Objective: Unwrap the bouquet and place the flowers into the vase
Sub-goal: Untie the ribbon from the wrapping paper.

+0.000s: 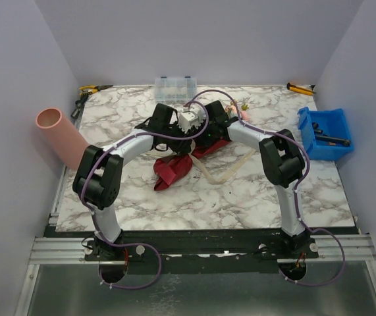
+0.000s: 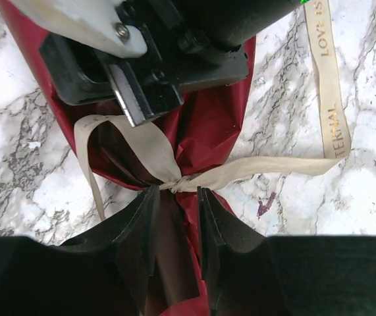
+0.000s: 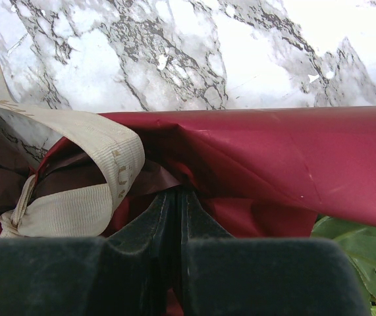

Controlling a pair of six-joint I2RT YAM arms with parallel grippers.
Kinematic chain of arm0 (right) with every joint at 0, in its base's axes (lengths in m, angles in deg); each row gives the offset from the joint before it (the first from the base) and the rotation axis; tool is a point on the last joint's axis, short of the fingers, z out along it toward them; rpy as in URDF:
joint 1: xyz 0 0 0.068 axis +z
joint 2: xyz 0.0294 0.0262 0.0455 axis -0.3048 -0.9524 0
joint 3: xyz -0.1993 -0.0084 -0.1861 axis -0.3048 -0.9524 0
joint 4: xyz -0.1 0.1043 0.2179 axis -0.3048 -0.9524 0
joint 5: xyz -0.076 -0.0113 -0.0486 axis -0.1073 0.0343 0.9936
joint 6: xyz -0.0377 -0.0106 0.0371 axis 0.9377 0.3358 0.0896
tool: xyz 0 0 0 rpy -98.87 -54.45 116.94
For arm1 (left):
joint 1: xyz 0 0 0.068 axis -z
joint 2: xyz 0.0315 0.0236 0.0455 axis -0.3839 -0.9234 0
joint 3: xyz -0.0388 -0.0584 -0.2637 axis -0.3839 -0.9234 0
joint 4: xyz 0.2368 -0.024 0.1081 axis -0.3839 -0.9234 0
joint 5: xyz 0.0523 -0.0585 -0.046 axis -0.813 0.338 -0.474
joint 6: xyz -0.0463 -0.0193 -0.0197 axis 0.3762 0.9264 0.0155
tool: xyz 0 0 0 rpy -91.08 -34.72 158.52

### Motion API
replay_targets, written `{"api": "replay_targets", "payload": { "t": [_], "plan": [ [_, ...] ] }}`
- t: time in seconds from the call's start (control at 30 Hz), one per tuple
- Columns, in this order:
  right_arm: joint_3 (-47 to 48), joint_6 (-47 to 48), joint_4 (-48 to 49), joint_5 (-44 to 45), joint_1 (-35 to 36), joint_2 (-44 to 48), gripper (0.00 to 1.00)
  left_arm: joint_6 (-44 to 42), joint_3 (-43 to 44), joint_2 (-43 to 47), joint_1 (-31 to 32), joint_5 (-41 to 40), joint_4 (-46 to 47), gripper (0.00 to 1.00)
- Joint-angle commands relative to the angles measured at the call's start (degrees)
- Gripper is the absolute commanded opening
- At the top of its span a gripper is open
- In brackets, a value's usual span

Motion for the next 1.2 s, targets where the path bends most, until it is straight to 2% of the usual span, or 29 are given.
{"api": "replay_targets", "payload": {
  "t": [0.0,0.8,1.17],
  "plan": [
    [-5.2,1.2,-14.1,6.5,0.3,-9.9,0.1,-2.4,-0.3,-1.5,1.0,-1.6,-1.4,0.35],
    [-5.2,1.2,-14.1,6.5,0.3,-9.9,0.1,-0.4,3.7,-5.7,2.0,-3.1,-0.1,0.33],
    [-5.2,1.2,-14.1,6.4,0.3,-9.9,0.1,-1.9,0.2,-5.3,2.3,-4.3,0.0,0.29]
  ]
}}
